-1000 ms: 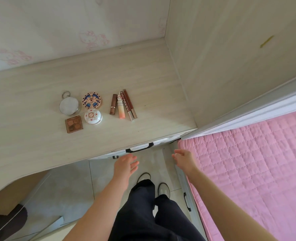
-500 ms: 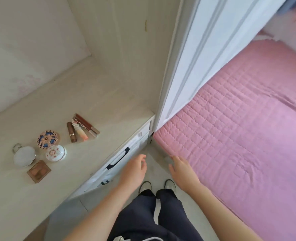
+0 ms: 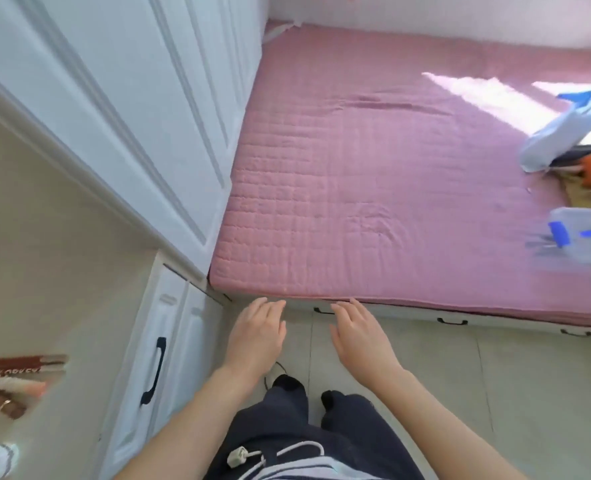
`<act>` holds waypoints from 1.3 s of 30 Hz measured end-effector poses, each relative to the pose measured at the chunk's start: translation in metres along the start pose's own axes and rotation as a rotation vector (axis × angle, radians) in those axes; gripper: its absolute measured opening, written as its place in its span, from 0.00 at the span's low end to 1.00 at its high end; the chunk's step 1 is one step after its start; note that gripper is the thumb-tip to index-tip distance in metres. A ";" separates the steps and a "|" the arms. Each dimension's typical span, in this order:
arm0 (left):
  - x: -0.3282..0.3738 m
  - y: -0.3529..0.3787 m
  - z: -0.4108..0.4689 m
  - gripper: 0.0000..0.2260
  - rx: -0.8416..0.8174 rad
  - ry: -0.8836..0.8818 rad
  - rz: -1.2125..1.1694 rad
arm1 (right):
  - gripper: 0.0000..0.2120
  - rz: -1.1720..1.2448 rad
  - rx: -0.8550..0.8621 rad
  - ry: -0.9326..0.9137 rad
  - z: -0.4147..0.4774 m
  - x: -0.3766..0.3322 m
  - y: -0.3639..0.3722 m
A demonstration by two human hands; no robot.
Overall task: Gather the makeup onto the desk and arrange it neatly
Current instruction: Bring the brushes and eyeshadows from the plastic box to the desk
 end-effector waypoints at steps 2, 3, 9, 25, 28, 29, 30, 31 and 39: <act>0.026 0.008 0.009 0.19 -0.017 0.136 0.048 | 0.18 0.007 0.038 0.078 -0.021 0.022 -0.002; 0.038 0.011 0.012 0.19 -0.027 0.190 0.064 | 0.19 0.009 0.045 0.114 -0.031 0.032 -0.003; 0.124 0.036 0.019 0.22 -0.094 0.404 0.174 | 0.24 0.020 0.061 0.358 -0.107 0.097 -0.007; 0.399 0.118 0.007 0.18 -0.157 0.821 0.113 | 0.25 0.246 0.262 0.904 -0.299 0.257 -0.033; 0.437 0.128 0.010 0.18 -0.186 0.889 0.127 | 0.25 0.293 0.293 0.980 -0.321 0.280 -0.041; 0.449 0.131 0.013 0.18 -0.202 0.907 0.133 | 0.25 0.313 0.301 1.010 -0.327 0.288 -0.043; 0.460 0.134 0.015 0.18 -0.215 0.925 0.135 | 0.25 0.335 0.310 1.042 -0.332 0.297 -0.046; 0.471 0.136 0.018 0.18 -0.225 0.940 0.134 | 0.25 0.355 0.317 1.070 -0.337 0.305 -0.049; 0.560 0.160 0.057 0.16 -0.335 1.004 0.148 | 0.25 0.445 0.381 1.251 -0.358 0.379 -0.075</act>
Point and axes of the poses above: each hand's wrist, its own z-axis towards the middle knuckle, its own y-axis out of the palm, x = y × z, the point moved 1 cm from there along z, towards the middle knuckle, and after that the axes turned 4 degrees about z, right-handed, at the moved point
